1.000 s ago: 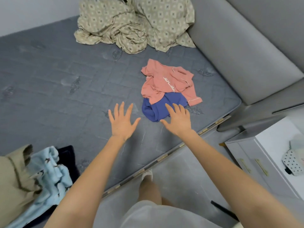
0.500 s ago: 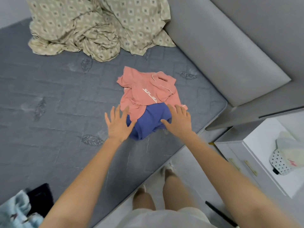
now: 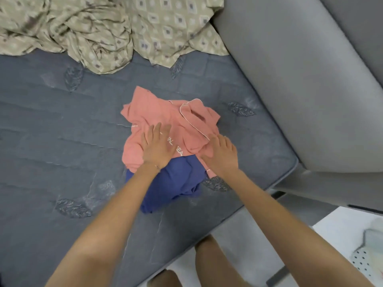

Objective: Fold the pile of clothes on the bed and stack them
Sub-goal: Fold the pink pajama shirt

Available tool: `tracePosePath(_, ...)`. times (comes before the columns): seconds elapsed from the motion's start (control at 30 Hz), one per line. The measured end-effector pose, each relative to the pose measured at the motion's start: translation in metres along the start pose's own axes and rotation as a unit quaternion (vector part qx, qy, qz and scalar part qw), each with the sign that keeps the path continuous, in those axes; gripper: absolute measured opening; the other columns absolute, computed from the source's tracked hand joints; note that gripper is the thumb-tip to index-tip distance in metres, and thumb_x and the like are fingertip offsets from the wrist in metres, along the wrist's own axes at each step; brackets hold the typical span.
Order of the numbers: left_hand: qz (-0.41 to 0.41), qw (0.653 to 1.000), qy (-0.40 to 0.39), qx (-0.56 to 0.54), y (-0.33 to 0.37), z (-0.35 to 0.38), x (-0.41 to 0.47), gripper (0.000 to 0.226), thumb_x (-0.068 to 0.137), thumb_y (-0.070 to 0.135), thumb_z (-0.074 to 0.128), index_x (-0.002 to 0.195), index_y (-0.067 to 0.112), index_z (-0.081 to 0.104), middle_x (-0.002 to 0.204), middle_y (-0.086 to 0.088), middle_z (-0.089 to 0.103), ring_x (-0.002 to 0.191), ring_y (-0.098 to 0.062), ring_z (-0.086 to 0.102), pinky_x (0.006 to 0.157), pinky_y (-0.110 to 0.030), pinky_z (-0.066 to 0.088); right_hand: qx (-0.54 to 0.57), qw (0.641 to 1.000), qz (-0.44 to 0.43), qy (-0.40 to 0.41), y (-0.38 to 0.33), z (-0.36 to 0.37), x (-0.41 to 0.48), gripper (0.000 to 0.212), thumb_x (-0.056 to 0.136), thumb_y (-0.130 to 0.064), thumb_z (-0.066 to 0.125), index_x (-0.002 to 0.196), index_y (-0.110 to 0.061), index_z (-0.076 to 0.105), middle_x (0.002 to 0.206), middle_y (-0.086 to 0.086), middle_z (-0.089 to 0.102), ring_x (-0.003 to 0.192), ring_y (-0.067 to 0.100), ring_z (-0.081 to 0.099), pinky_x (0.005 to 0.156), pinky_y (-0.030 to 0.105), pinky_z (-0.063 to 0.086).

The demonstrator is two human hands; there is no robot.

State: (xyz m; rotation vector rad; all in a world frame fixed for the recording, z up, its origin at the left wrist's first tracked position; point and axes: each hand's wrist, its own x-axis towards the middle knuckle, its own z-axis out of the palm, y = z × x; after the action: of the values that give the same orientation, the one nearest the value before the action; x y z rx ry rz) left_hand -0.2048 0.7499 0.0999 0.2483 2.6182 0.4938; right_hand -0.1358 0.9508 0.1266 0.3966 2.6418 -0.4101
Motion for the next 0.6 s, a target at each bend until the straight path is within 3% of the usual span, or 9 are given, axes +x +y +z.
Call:
tracePosePath(0.1, -0.009, 1.0, -0.009, -0.022, 0.002, 0.027, 0.047, 0.069, 0.096, 0.056, 0.038, 0.155, 0.027, 0.019, 0.162, -0.006, 0.013, 0.149, -0.029, 0.001, 0.119, -0.051, -0.005, -0.022, 0.999, -0.013, -0.027, 0.022, 0.016, 0.044, 0.076, 0.091, -0.052, 0.055, 0.153, -0.022, 0.023, 0.16, 0.011, 0.021, 0.145, 0.032, 0.02, 0.115, 0.044, 0.019)
tracePosePath(0.2, -0.024, 0.998, 0.023, -0.056, -0.001, 0.05, 0.081, 0.085, 0.081, 0.068, 0.022, 0.154, 0.024, 0.023, 0.161, -0.005, 0.018, 0.149, -0.03, 0.002, 0.119, -0.055, -0.002, 0.029, 0.998, 0.026, -0.048, 0.038, 0.027, 0.079, 0.077, 0.092, -0.048, 0.055, 0.155, -0.021, 0.019, 0.161, 0.007, 0.019, 0.147, 0.028, 0.018, 0.115, 0.043, 0.02)
tracePosePath(0.43, -0.011, 0.993, 0.078, -0.087, 0.008, 0.086, 0.16, 0.069, 0.093, 0.06, 0.036, 0.153, 0.027, 0.025, 0.163, 0.003, 0.015, 0.15, -0.023, 0.002, 0.117, -0.048, -0.003, 0.174, 0.981, 0.076, -0.034, 0.073, 0.065, 0.154, 0.087, 0.086, -0.051, 0.066, 0.154, -0.016, 0.023, 0.157, 0.009, 0.029, 0.144, 0.029, 0.024, 0.115, 0.046, 0.026)
tracePosePath(0.6, -0.023, 0.999, 0.034, 0.002, 0.008, 0.099, 0.197, 0.054, 0.098, 0.042, 0.048, 0.147, 0.02, 0.036, 0.162, -0.002, 0.017, 0.15, -0.024, -0.002, 0.118, -0.053, -0.004, 0.203, 0.976, 0.07, -0.03, 0.07, 0.082, 0.177, 0.086, 0.084, -0.051, 0.068, 0.15, -0.011, 0.03, 0.142, 0.013, 0.047, 0.132, 0.033, 0.041, 0.108, 0.048, 0.034)
